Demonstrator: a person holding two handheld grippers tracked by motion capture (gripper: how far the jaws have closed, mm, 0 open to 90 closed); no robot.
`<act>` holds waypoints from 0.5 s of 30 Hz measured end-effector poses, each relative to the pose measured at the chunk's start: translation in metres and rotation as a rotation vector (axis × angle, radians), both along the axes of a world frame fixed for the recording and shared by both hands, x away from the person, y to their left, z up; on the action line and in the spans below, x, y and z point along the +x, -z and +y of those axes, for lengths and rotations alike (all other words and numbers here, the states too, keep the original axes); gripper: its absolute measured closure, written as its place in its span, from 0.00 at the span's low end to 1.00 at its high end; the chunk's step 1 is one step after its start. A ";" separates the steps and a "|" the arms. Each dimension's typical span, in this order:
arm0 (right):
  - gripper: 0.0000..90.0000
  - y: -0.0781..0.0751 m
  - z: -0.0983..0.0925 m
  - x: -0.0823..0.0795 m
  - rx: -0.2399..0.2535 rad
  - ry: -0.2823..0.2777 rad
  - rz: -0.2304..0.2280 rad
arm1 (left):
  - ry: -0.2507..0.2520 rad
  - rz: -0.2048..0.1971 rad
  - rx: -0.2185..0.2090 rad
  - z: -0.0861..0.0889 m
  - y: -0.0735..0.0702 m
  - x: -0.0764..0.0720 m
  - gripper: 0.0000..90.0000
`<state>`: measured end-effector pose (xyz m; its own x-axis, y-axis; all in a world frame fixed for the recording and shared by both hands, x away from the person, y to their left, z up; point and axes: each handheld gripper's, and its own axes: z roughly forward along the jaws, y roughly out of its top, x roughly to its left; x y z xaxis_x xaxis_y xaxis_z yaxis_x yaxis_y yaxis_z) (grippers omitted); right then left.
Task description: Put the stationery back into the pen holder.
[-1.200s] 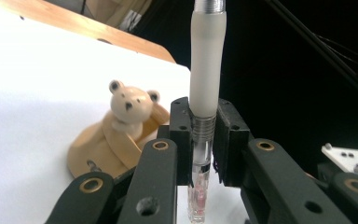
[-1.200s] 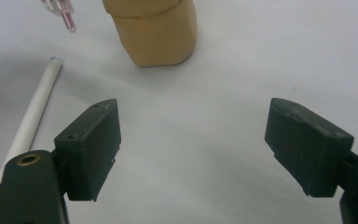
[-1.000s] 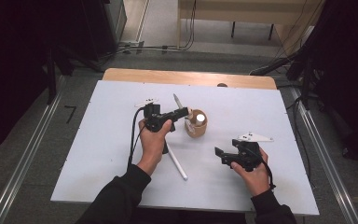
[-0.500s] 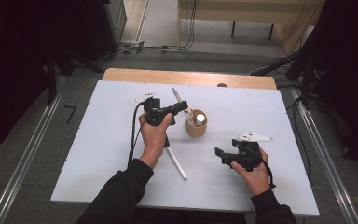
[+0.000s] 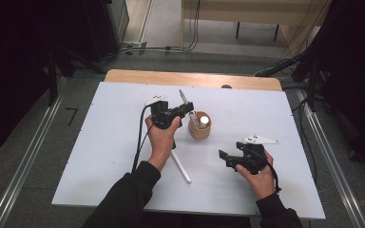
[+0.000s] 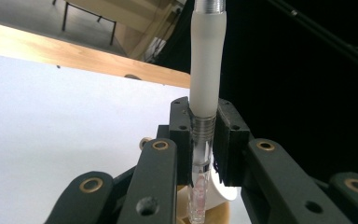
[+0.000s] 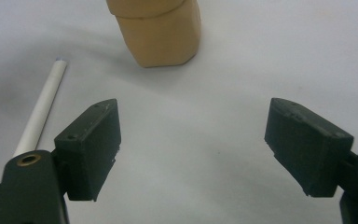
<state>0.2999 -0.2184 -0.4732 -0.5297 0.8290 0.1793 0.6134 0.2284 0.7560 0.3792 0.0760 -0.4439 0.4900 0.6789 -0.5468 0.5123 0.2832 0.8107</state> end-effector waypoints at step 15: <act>0.19 0.000 0.001 0.000 -0.003 -0.004 0.004 | -0.002 -0.067 0.140 -0.016 0.004 -0.006 0.79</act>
<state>0.3000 -0.2178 -0.4736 -0.5322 0.8275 0.1788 0.6153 0.2330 0.7531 0.3736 0.0597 -0.4477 0.5211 0.7469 -0.4131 0.4553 0.1662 0.8747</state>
